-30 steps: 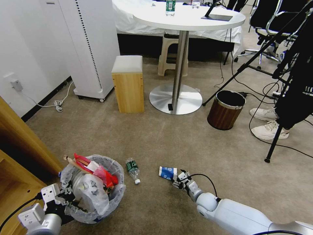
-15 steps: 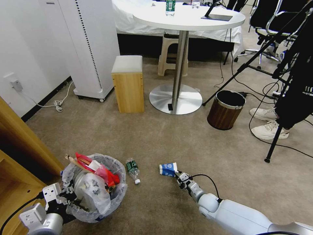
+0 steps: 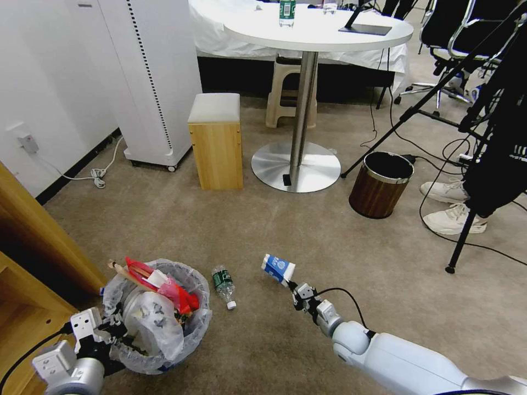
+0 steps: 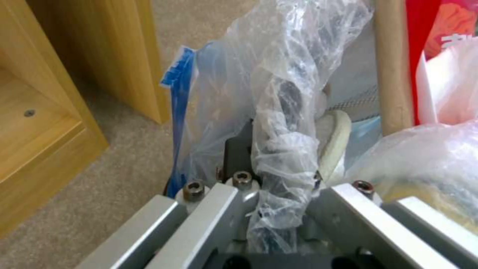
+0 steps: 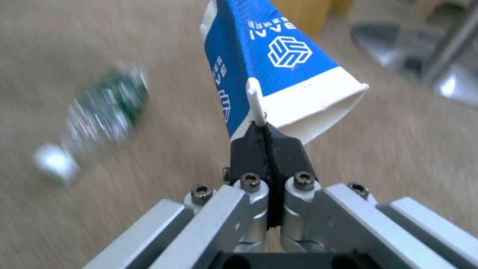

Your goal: Pick up the trash bin and place the garbage on the floor into it.

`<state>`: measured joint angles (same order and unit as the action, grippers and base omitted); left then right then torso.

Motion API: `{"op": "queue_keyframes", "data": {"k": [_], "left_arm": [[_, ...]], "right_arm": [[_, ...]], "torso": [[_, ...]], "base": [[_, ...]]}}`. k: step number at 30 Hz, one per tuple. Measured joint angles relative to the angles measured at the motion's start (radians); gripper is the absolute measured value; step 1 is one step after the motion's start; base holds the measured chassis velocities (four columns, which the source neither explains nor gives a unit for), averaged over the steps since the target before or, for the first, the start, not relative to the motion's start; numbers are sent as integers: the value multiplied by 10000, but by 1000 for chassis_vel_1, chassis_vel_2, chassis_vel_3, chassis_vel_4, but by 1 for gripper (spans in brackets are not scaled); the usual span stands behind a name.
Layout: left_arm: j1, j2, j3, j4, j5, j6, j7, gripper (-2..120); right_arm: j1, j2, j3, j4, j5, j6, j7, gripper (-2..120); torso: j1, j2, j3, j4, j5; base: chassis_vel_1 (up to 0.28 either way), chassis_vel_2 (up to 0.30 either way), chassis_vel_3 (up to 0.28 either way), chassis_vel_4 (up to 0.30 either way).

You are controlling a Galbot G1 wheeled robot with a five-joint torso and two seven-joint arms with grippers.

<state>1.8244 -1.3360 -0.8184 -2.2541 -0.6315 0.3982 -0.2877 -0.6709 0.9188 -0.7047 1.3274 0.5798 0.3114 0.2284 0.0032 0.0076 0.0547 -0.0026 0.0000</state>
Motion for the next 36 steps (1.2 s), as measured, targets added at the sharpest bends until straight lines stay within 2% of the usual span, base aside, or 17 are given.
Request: {"op": "queue_keyframes", "data": {"k": [1,7,9,11,13,17,22,24,26,27,33,36], "left_arm": [[0,3,-24,44,0,0,-2,0],[23,-30,-38,51,7,0,0,0],[62,-59,-56,50,36,0,-1,0],[71,-61,-58,47,40,0,0,0],[117,-57,-69,-37,49,18,-10,0],[183,-35,-94,-132,49,49,-29,0],[267,-9,-138,-328,11,89,-43,0],[333,-2,-166,-516,-52,162,-71,0],[344,0,-169,-550,-64,175,-78,0],[391,5,-182,-692,-122,229,-102,0],[583,125,-335,-1110,-407,378,-217,0],[651,158,-372,-1220,-464,407,-238,0]], "right_arm": [[124,-203,106,518,109,384,-405,0],[369,-381,230,999,242,1086,-1179,0],[673,-517,358,1615,642,1807,-2138,0],[723,-545,389,1760,782,1901,-2321,0],[1121,-652,418,2778,1813,2372,-3575,0],[1613,-645,135,3507,2521,2481,-4303,0],[2293,-533,-593,3782,2939,2446,-4691,0],[2944,-365,-1355,3781,3259,2393,-4847,0],[3043,-334,-1490,3775,3300,2387,-4856,0],[3381,-177,-1986,3705,3386,2366,-4875,0],[3898,315,-3386,3460,3602,2188,-4503,0],[3897,451,-3735,3364,3616,2117,-4327,0]], "torso": [[0,0,0,0,-1],[0,0,0,0,-1],[0,0,0,2,-1],[0,0,0,3,-1],[0,0,0,2,0],[0,0,0,1,-2],[0,0,0,0,-1],[0,0,0,1,-1],[0,0,0,1,-3],[0,0,0,1,-1],[0,0,0,2,-2],[0,0,0,0,0]], "base": [[0,0,0,0],[0,0,0,0],[0,0,0,0],[0,0,0,0],[0,0,0,0],[0,0,0,0],[0,0,0,0],[0,0,0,0],[0,0,0,0],[0,0,0,0],[0,0,0,0],[0,0,0,0]]}}
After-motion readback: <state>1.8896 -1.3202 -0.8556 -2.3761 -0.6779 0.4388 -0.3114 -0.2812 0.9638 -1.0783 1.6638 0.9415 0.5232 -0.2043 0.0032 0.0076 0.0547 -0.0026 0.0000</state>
